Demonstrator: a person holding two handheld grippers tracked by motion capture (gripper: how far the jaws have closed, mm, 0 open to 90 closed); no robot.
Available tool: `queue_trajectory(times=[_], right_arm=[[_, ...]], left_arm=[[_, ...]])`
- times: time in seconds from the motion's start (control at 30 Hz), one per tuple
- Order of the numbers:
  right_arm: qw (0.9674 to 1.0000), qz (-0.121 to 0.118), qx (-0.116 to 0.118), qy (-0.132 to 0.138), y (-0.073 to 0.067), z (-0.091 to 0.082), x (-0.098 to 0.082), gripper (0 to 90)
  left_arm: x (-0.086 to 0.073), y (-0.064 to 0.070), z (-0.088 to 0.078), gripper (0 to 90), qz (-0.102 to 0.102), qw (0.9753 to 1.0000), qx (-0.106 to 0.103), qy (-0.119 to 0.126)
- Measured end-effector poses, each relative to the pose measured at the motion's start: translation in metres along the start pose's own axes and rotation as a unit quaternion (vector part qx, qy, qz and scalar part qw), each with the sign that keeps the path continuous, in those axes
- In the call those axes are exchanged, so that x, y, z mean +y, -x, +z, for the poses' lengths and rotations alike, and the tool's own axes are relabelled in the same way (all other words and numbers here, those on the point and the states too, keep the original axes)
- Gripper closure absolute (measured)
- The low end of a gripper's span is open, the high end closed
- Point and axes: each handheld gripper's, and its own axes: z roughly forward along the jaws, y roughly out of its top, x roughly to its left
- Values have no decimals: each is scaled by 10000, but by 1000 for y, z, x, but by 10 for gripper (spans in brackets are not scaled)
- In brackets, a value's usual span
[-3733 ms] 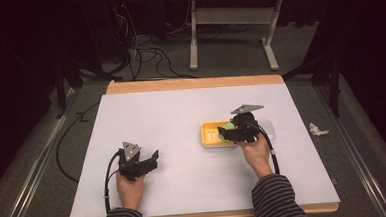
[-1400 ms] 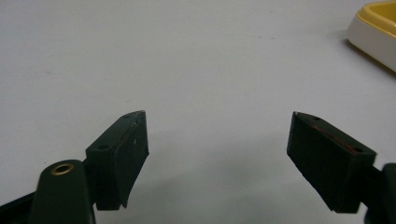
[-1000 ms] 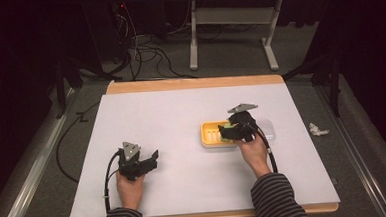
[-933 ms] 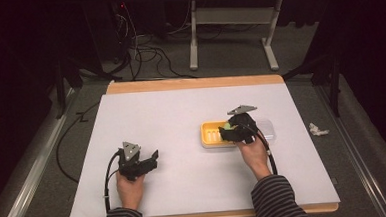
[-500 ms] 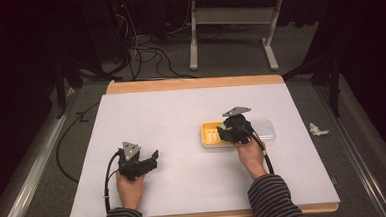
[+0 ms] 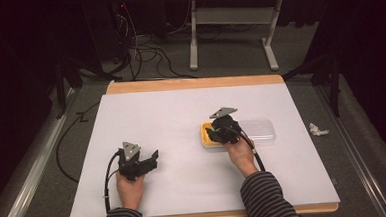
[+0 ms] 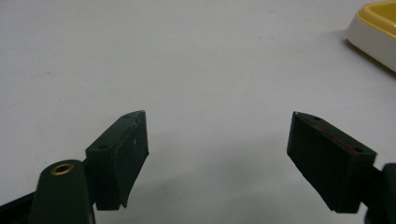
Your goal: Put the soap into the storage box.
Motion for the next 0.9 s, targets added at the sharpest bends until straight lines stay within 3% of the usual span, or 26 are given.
queue_trajectory(times=[0.1,0.23,0.37,0.5,0.73,0.9], right_arm=[[10000,22,13,-42,-1,6,-1,588],[9998,130,50,106,3,0,-1,521],[9990,334,48,286,10,-12,-4,415],[9980,486,55,403,19,-24,-10,375],[9972,504,-82,539,30,-47,-20,324],[9957,649,-137,647,36,-58,-31,306]], left_arm=[[0,0,0,211,-7,10000,-5,3],[0,0,0,211,1,10000,-5,-1],[0,0,0,211,-2,10000,-3,2],[0,0,0,211,-5,10000,-6,0],[0,0,0,212,-4,10000,-10,2],[0,0,0,212,-5,10000,-15,-2]])
